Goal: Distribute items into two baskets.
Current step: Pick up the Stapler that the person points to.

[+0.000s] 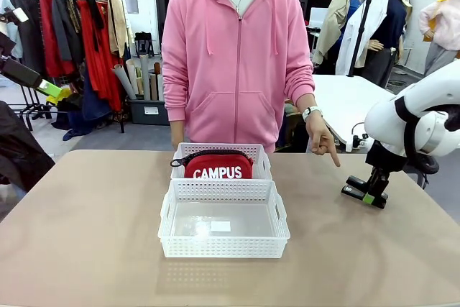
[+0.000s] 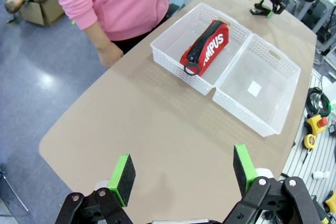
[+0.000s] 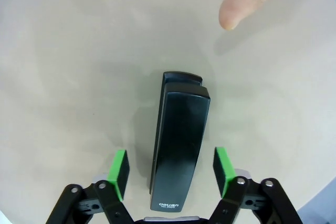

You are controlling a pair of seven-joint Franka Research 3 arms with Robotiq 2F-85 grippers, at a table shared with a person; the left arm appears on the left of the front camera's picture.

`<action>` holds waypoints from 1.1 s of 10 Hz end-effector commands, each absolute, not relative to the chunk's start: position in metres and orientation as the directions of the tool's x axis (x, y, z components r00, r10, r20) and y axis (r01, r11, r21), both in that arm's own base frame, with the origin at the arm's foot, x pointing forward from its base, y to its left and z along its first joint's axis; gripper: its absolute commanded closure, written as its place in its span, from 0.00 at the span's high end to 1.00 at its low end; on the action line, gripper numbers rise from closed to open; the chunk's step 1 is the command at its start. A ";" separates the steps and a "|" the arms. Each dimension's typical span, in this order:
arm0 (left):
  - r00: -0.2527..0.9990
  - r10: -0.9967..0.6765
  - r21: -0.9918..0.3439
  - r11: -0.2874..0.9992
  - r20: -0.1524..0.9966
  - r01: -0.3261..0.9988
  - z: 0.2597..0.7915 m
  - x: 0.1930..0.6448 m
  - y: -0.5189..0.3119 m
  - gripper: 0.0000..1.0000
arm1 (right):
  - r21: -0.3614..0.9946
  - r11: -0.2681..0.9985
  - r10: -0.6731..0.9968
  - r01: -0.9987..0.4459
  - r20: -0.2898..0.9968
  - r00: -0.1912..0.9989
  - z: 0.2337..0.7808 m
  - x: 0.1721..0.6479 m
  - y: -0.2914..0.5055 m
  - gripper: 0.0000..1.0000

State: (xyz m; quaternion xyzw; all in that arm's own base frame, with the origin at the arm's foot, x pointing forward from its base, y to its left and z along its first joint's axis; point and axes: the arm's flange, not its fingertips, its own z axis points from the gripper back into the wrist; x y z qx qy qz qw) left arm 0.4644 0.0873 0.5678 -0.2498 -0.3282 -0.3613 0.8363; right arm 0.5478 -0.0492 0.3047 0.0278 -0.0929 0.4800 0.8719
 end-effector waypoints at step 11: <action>0.521 -0.439 -0.178 0.616 0.732 0.768 0.568 0.464 0.087 0.97 | -0.026 0.560 0.816 -0.828 0.189 0.546 0.308 0.556 -0.049 0.00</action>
